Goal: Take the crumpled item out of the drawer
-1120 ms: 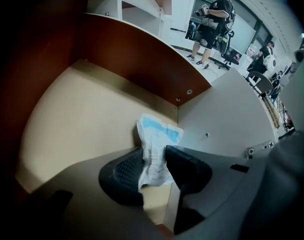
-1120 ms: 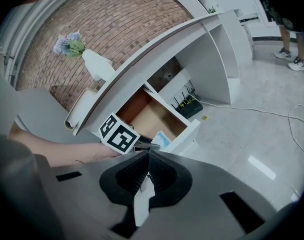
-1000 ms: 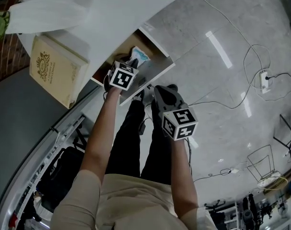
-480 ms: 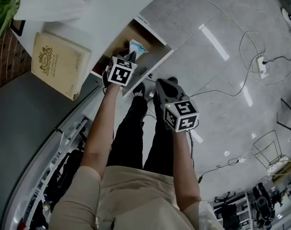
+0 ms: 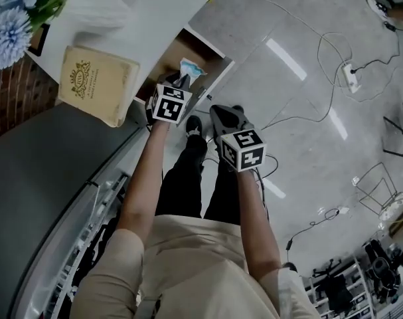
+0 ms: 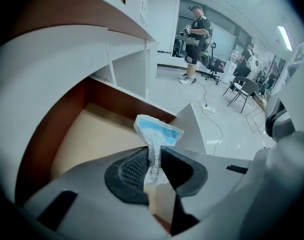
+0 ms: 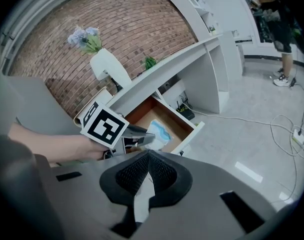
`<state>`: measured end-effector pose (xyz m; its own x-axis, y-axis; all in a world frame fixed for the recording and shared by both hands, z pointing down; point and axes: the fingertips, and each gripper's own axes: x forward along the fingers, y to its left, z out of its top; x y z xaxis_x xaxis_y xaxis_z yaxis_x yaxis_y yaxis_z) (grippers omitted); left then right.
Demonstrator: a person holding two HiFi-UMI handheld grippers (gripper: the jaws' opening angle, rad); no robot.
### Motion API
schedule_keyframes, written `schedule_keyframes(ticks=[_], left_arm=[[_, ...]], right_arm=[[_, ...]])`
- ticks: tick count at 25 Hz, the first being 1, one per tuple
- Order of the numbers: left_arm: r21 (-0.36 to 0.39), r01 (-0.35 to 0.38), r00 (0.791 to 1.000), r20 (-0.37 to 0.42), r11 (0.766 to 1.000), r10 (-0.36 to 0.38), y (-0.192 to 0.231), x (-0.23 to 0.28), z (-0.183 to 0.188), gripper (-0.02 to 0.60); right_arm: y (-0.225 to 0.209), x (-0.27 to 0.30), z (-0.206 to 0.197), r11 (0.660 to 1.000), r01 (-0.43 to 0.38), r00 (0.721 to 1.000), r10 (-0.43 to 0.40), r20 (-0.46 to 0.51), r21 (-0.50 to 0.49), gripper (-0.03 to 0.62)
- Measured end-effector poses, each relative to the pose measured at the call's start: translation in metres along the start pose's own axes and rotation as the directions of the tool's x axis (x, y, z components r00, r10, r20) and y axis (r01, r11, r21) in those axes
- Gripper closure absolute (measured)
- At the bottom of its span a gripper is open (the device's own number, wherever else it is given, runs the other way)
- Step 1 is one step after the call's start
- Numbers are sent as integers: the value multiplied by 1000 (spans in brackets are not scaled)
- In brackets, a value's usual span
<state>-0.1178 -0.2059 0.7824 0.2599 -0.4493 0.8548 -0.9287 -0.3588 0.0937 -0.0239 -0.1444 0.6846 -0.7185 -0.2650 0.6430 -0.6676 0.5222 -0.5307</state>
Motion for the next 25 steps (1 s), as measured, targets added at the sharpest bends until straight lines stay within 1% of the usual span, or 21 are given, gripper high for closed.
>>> schedule_keyframes(ticks=[8,12,15,19,22,25], left_arm=[[22,51,999,16,998,-51,-24,-55,9,497],[38,91,995,41,995,-93,-41,-84,15,497],[41,106,992,67,994,-108,-48,-104,16,497],[48,126,988,82,991,-130,-55,-136,13,497],[59,131,985,105,990,-137,-61,-159,9,497],[65,126,982,132,990,-134,-57,-183,8,497]], right_arm=[[39,-42,11,999,38,999,-38,22,0,569],[50,-61,14,997,81,996,-81,47,-6,569],[64,-71,19,994,104,992,-103,68,-13,569],[88,-83,25,995,96,990,-95,105,-7,569],[105,-92,26,995,101,987,-99,128,-11,569],[119,-93,32,994,106,984,-102,149,-18,569]])
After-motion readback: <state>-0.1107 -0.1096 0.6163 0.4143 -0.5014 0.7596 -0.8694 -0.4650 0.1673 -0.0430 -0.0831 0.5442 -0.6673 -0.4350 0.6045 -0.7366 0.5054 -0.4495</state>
